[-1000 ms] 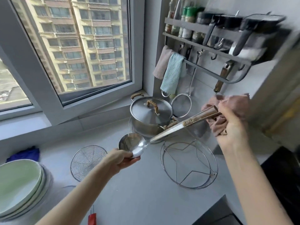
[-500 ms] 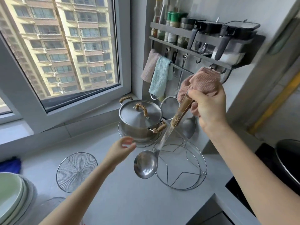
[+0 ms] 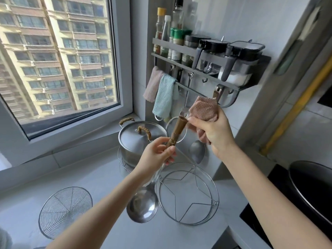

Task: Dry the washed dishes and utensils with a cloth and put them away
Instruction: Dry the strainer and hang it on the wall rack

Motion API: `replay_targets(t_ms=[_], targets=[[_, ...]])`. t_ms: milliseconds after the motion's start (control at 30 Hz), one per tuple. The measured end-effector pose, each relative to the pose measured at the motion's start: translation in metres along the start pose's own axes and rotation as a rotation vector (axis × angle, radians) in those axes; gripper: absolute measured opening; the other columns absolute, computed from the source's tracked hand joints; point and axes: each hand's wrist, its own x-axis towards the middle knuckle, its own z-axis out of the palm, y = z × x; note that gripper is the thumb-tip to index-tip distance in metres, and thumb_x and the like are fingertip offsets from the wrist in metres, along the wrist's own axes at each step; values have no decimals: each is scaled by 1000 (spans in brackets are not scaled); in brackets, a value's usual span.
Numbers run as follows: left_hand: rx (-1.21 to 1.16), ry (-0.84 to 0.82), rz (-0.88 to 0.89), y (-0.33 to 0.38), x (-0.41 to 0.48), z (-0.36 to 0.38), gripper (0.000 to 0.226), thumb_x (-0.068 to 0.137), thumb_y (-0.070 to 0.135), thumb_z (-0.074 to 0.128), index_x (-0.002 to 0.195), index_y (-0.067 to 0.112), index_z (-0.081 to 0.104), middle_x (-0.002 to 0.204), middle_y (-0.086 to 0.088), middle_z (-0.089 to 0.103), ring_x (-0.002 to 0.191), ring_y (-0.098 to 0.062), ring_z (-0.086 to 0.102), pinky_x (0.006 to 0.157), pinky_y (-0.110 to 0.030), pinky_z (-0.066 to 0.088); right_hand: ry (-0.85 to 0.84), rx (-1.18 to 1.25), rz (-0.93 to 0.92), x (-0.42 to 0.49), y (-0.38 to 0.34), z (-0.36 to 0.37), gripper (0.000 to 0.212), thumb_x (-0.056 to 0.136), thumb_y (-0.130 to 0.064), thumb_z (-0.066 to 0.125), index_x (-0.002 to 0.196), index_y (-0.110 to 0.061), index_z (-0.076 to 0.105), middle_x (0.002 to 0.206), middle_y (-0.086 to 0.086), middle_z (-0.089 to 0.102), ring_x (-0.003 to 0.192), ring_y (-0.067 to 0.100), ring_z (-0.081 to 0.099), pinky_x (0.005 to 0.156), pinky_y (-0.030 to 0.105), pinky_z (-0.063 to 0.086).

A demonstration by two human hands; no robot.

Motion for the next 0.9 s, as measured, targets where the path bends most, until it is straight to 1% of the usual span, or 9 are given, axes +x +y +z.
replay_targets(t_ms=[100,133,200,267,333,567,667,767,900], targets=[[13,73,-11,-5,13,-2,14,89,10,62,103,11,60,77,-8,68,63,-16,64,59,-33,54,54,-254,1,-4,11,-19,43,66,-13,86,94,-30,57,70,-8,66,48,6,57,42,24,46],[22,92,-15,-7,18,-3,13,89,11,63,102,11,61,75,-6,66,62,-13,64,62,-35,57,60,-326,-2,-5,15,-25,44,64,-19,87,94,-31,56,73,-8,67,50,3,59,41,25,47],[42,120,-29,-10,30,-1,14,88,13,64,102,12,61,74,-5,62,61,-12,64,63,-36,58,55,-431,7,-6,19,-33,51,58,-42,87,97,-30,57,85,-9,69,70,4,66,59,32,56],[54,125,-44,-11,41,2,15,88,15,65,101,12,61,76,-8,61,61,-14,64,59,-31,59,47,-529,11,-5,20,-38,67,51,-68,76,102,-29,58,95,-9,69,88,11,67,76,36,57],[58,120,-50,-13,53,7,12,87,15,66,98,15,61,78,-10,61,62,-16,64,56,-29,57,29,-637,2,-2,20,-41,74,54,-80,63,104,-25,59,97,-6,69,93,17,67,81,42,56],[7,84,-64,-22,95,26,12,85,13,68,92,19,61,71,-5,61,67,-22,64,69,-43,59,22,-943,-61,10,21,-53,84,61,-83,44,107,-14,59,102,4,57,90,21,61,80,45,56],[-24,90,-95,-28,111,31,15,86,11,67,100,11,61,70,-8,59,66,-23,62,71,-44,56,24,-1018,-73,15,25,-56,82,62,-81,39,106,-15,59,104,2,54,88,17,59,79,43,56],[-54,87,-116,-33,124,37,24,87,8,65,110,2,59,68,-10,58,61,-21,58,63,-36,53,7,-949,-32,24,30,-60,73,68,-76,44,107,-16,61,107,1,63,96,18,62,83,45,55],[-63,59,-143,-38,143,44,25,89,8,63,113,2,59,70,-11,56,55,-16,55,49,-22,49,-5,-848,47,38,39,-66,66,78,-58,60,134,-27,45,126,1,60,110,20,59,89,45,54]])
